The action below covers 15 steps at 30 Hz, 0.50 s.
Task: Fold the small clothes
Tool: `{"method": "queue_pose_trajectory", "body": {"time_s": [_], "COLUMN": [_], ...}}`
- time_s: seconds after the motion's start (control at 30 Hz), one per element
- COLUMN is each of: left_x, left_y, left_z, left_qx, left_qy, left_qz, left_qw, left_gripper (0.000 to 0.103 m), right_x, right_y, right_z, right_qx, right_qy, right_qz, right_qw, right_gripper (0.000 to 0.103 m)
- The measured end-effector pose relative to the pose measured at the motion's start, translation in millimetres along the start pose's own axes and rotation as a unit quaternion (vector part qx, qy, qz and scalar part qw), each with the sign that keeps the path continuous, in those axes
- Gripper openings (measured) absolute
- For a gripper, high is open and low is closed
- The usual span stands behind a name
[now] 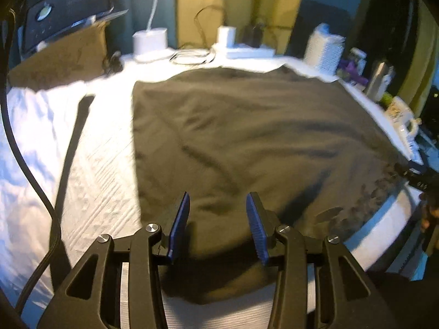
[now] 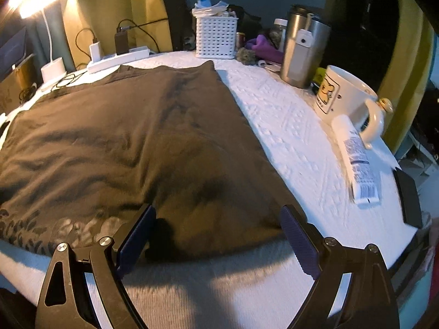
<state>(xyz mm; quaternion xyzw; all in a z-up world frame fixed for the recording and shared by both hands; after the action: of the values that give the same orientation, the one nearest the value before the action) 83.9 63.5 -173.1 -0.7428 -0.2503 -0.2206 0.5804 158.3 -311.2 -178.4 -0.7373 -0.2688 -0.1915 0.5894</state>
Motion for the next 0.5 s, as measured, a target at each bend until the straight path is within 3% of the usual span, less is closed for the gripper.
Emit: {"method": "queue_pose_trajectory", "body": {"time_s": [0.1,0.23,0.5], "left_x": [6.7,11.7,15.1], "left_y": [0.9,5.8,15.2], "left_z": [-26.6,-52.9,-84.3], "left_qx": [-0.021,-0.047,-0.065], "left_qy": [0.024,0.036,0.05], "left_qz": [-0.009,-0.01,-0.002], "left_qw": [0.9995,0.9982,0.9966], "left_gripper": [0.043,0.056,0.056], "right_x": [-4.1,-14.9,-39.6], "right_y": [-6.5,-12.7,-25.4], "right_z": [-5.3,-10.0,-9.6], "right_qx": [0.005,0.023,0.091], "right_qy": [0.009,0.026,0.067], "right_qz": [-0.001,0.005,0.021], "right_qw": [1.0,0.999,0.993], "right_gripper": [0.093,0.093,0.093]}}
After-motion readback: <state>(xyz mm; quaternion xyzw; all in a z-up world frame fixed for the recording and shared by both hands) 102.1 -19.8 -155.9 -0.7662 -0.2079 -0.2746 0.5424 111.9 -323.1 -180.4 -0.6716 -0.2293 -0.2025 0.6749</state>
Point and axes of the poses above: each gripper's, at about its wrist camera, not at the fingertips, and y roughly the way its jaws point, z to its left, x to its top, the point moved 10 cm from there along y, roughly the way its jaws point, and after that the axes turned 8 degrees about -x, right-handed, at the moved point
